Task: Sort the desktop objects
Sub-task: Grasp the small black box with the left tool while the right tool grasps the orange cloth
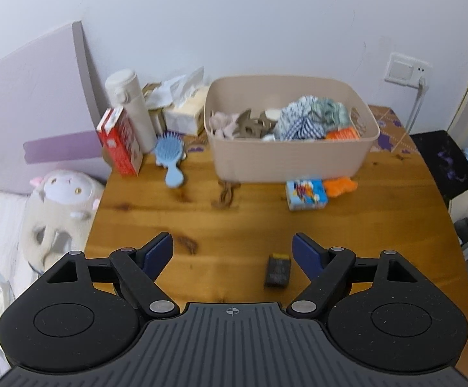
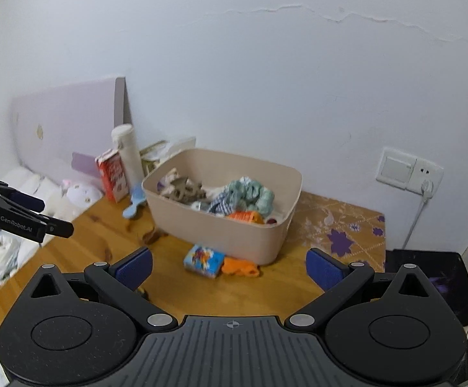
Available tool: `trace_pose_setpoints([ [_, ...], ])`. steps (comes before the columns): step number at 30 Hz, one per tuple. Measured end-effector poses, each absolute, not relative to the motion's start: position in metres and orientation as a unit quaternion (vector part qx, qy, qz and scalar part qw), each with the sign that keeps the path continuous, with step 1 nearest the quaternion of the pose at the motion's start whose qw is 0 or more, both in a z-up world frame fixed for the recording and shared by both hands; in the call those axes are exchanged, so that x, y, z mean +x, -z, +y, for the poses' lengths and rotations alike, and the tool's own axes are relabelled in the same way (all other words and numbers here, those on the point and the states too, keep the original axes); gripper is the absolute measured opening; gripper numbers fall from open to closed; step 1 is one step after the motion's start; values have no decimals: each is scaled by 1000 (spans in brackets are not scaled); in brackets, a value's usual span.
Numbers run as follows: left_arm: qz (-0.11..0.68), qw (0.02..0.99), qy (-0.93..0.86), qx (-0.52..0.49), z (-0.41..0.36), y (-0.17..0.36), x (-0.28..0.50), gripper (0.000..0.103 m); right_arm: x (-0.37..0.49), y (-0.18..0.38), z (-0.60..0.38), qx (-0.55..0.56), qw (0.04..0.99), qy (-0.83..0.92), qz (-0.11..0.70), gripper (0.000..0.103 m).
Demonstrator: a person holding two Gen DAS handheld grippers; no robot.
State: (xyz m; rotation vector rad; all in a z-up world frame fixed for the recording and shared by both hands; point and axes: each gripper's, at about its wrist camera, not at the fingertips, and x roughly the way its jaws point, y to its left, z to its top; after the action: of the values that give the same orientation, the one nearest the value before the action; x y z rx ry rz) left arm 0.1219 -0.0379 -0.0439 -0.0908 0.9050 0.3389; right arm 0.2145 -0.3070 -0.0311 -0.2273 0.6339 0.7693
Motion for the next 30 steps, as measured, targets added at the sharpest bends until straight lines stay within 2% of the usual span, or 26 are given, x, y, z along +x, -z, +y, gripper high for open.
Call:
trace_pose_setpoints([
  [12,455,876,-150,-46,-63,88,96,82,189,69,-318,-160,860,-383,298,103],
  [26,484,866,-116,-43,-63,142,112,82,197,117,-288,-116,854,-391,323,103],
  [30,494,861,-112,-46,-60,159,124,82,205,131,-277,-133,855,-379,327,103],
])
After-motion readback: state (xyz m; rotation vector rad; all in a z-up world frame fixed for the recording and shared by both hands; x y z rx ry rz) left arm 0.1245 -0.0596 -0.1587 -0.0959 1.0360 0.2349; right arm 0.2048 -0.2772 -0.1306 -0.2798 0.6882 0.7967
